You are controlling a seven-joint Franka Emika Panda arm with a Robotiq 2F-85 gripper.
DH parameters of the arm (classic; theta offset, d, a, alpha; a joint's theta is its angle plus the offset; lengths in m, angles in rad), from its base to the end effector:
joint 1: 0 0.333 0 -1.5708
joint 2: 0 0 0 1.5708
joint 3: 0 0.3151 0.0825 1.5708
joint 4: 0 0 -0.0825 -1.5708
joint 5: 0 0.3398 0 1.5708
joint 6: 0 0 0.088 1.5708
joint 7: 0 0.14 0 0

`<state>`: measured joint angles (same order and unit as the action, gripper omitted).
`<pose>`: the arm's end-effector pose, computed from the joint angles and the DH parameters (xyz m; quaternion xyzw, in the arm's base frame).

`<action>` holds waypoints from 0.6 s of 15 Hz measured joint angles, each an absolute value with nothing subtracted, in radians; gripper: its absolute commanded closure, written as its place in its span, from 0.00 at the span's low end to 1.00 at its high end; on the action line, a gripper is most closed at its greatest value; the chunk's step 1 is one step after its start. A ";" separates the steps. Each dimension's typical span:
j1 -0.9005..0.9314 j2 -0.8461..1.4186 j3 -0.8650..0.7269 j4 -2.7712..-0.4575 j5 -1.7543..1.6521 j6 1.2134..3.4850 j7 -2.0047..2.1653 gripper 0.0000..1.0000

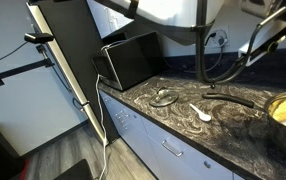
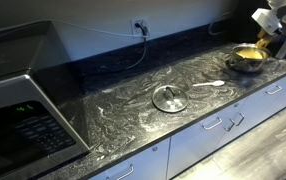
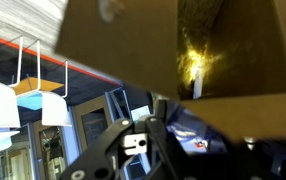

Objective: Pick up the lid from the pot and put it on the counter, then pick up the box and pour some of its contents in the pot, then pick up the spoon and stir and finally, pick up the lid and cover the pot

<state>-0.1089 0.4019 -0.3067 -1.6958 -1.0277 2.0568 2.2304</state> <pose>0.5632 -0.3016 0.4009 0.4423 -0.7556 0.3689 0.3121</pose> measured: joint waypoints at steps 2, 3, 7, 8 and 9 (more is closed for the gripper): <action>-0.109 0.401 -0.297 -1.698 -1.046 2.041 2.241 0.92; -0.109 0.401 -0.292 -1.698 -1.055 2.033 2.246 0.92; -0.109 0.400 -0.276 -1.698 -1.085 2.007 2.249 0.92; -0.109 0.400 -0.273 -1.698 -1.094 2.001 2.250 0.92; -0.109 0.400 -0.270 -1.698 -1.102 1.996 2.253 0.92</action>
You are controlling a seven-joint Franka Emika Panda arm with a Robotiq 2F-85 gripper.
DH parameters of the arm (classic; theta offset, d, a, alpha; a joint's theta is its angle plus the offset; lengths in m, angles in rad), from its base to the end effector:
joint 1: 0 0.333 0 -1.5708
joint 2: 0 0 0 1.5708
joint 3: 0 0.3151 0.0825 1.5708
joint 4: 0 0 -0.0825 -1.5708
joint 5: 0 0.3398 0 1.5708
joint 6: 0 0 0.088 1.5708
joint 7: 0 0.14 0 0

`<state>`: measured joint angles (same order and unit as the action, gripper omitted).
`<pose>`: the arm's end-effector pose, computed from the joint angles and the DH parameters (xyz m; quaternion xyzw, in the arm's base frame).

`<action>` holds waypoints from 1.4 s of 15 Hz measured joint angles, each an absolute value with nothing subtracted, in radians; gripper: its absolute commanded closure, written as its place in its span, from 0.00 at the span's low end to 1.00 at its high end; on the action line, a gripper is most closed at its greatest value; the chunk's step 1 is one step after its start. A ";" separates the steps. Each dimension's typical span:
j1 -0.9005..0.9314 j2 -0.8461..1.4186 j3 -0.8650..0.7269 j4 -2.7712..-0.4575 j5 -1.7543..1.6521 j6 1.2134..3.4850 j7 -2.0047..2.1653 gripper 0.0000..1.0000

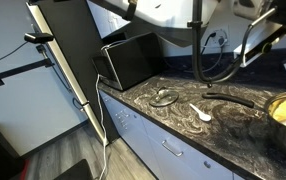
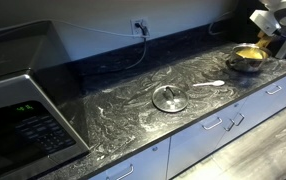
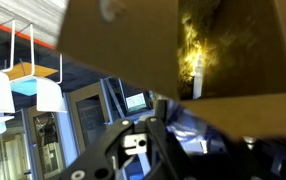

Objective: Pick up the lid from the pot and put it on the counter, then pick up the box and pour some of its contents in the pot, then pick up the spoon and stir and finally, pick up the lid and cover the pot

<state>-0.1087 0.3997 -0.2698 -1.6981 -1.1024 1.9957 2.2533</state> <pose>0.5653 -0.2912 0.4030 0.4427 -0.7353 0.3853 0.3388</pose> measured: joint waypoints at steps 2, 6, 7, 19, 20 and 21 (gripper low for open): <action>-0.109 0.400 -0.265 -1.699 -1.121 1.986 2.265 0.92; -0.109 0.400 -0.257 -1.699 -1.142 1.973 2.269 0.92; -0.109 0.400 -0.255 -1.700 -1.147 1.970 2.269 0.92; -0.119 0.391 -0.245 -1.700 -1.144 1.951 2.269 0.92; -0.124 0.388 -0.244 -1.700 -1.128 1.951 2.267 0.92; -0.129 0.385 -0.244 -1.700 -1.108 1.951 2.264 0.92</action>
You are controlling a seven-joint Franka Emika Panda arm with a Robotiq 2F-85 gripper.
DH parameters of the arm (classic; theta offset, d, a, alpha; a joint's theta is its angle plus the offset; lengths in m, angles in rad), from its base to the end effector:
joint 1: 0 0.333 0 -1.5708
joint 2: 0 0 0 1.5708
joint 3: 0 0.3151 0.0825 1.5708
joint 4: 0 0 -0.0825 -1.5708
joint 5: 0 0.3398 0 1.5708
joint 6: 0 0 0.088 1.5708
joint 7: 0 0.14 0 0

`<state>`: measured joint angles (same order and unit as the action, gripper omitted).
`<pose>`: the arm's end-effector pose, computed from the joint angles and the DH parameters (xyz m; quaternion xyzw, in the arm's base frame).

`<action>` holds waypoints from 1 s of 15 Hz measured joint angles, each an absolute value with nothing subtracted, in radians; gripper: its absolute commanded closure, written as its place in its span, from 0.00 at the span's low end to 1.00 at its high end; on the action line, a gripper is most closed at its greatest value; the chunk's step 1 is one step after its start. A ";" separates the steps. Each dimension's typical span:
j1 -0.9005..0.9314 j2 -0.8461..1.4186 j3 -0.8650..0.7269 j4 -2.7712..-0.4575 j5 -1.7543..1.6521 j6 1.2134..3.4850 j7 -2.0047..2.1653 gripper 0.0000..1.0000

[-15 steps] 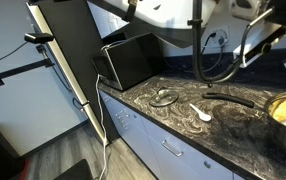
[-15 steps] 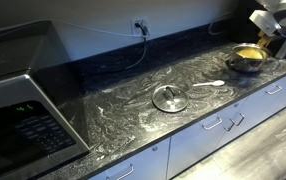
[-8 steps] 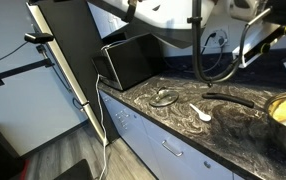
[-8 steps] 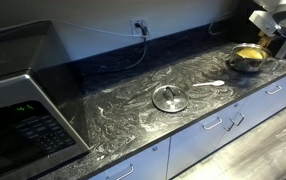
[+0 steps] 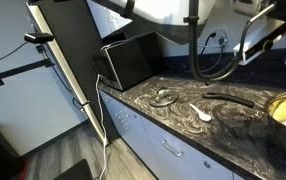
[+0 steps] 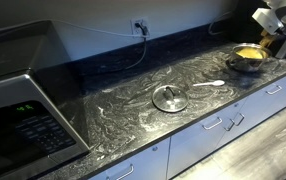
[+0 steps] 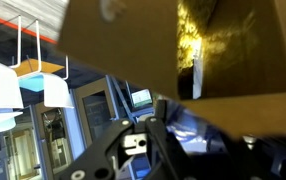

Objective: Pick up the lid from the pot and put it on the counter, then pick up the box and pour some of its contents in the pot, then pick up the spoon and stir and finally, pick up the lid and cover the pot

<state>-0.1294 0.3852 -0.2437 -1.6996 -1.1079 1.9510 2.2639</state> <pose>0.5584 -0.2935 0.4093 0.4280 -0.7410 0.3827 0.3481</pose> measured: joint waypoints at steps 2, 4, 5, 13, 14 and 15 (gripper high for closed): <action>-0.143 0.380 -0.243 -1.700 -1.059 1.952 2.258 0.92; -0.157 0.375 -0.242 -1.699 -0.999 1.955 2.242 0.92; -0.163 0.372 -0.242 -1.698 -0.967 1.959 2.233 0.92; -0.208 0.350 -0.243 -1.688 -0.712 2.014 2.157 0.92; -0.213 0.346 -0.244 -1.686 -0.682 2.022 2.146 0.92; -0.216 0.341 -0.247 -1.685 -0.655 2.028 2.139 0.92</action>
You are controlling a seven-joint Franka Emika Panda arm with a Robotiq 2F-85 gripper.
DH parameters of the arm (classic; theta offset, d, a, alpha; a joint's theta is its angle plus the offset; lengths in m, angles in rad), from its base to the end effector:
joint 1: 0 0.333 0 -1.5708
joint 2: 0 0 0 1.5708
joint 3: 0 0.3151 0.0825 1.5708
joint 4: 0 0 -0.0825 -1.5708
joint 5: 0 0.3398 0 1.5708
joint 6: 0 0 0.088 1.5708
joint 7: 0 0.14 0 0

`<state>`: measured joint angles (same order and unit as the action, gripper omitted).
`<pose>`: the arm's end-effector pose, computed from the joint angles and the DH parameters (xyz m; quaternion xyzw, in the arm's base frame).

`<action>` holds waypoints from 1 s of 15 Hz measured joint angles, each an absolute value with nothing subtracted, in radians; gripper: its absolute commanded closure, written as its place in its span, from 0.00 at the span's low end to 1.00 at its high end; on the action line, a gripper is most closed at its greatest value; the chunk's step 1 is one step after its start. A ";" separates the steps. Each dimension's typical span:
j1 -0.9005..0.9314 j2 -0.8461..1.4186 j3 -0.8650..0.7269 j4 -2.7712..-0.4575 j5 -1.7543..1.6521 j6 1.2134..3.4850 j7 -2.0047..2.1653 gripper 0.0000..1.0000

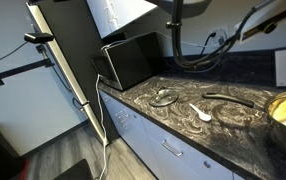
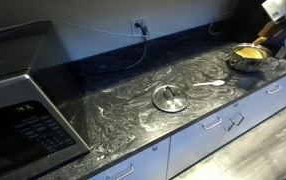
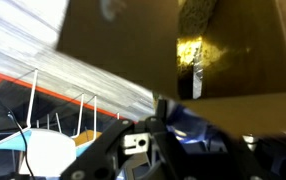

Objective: Pick up the lid from the pot and put it on the counter, then pick up the box and pour some of its contents in the pot, then pick up the spoon and stir and finally, pick up the lid and cover the pot

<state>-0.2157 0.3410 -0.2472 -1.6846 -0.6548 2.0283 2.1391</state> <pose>0.5385 -0.3111 0.4136 0.3902 -0.8604 0.2453 0.2176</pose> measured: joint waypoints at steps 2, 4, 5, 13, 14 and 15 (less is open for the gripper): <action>-0.219 0.329 -0.255 -1.683 -0.601 2.039 2.120 0.92; -0.221 0.315 -0.262 -1.682 -0.545 2.043 2.093 0.92; -0.223 0.307 -0.263 -1.682 -0.516 2.045 2.076 0.92; -0.234 0.253 -0.264 -1.685 -0.249 2.114 1.936 0.92; -0.234 0.250 -0.262 -1.688 -0.218 2.129 1.919 0.92; -0.233 0.246 -0.260 -1.691 -0.185 2.143 1.899 0.92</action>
